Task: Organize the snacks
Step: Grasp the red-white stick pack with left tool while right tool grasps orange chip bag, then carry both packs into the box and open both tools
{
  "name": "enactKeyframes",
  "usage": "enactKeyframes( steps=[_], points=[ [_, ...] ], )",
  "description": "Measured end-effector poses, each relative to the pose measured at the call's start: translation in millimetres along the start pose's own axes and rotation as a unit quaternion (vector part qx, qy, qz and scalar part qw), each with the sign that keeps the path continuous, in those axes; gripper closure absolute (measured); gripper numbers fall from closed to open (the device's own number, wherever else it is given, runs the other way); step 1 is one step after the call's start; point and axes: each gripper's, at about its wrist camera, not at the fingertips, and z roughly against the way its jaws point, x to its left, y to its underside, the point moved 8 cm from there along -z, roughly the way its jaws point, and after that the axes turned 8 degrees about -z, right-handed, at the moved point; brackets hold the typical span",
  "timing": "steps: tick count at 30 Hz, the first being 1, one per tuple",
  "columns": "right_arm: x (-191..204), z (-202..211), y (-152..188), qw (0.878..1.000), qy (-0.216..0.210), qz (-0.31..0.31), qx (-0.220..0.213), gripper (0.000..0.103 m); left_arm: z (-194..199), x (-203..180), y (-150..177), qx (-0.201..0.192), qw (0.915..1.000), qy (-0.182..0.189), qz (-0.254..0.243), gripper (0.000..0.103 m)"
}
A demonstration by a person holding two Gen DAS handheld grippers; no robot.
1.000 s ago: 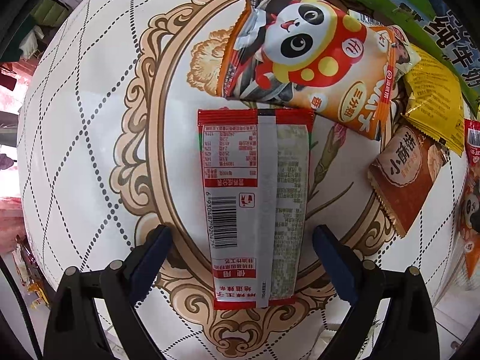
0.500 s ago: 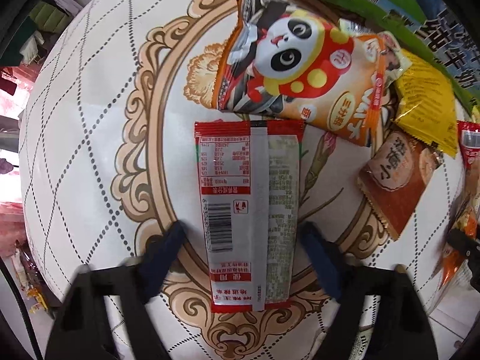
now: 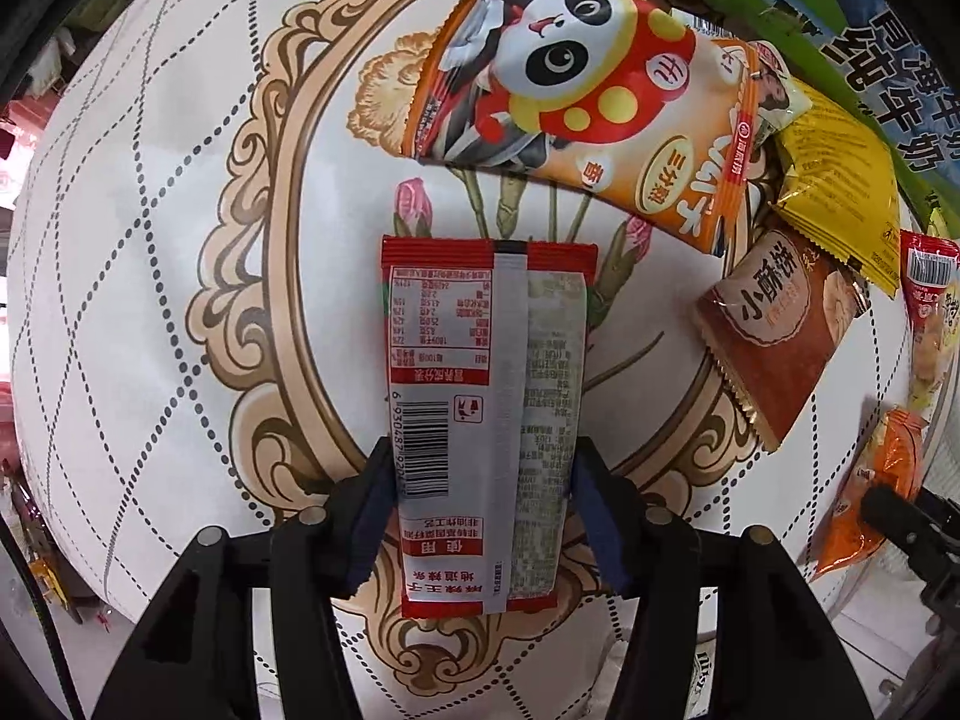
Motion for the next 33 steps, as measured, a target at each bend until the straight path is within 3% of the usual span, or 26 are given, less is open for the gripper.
enactKeyframes(
  steps=[4,8,14,19,23,27,30,33],
  points=[
    [11,-14,-6,0.999,0.026,0.012,-0.017,0.037,10,-6,5,-0.012,0.9999,-0.006,0.004,0.059],
    [17,-13,-2,0.999,0.028,0.024,-0.036,0.050,28,-8,10,-0.018,0.9997,0.015,0.011,0.061],
    [30,12,6,0.998,-0.005,0.031,-0.051,0.052,75,-29,18,-0.045,0.9980,0.044,-0.002,0.061],
    [41,44,3,0.996,-0.055,0.024,-0.063,0.053,125,-62,4,-0.080,0.9936,0.076,-0.026,0.061],
    [51,91,-17,0.991,-0.095,0.020,-0.097,0.053,168,-90,-26,-0.113,0.9872,0.100,-0.053,0.061],
    [58,152,-56,0.980,-0.129,0.017,-0.148,0.053,213,-111,-81,-0.149,0.9796,0.111,-0.075,0.061],
    [60,192,-98,0.973,-0.122,0.025,-0.193,0.053,237,-115,-125,-0.175,0.9760,0.088,-0.095,0.061],
    [54,218,-151,0.968,-0.090,0.033,-0.231,0.053,241,-109,-173,-0.182,0.9758,0.054,-0.108,0.061]
  ],
)
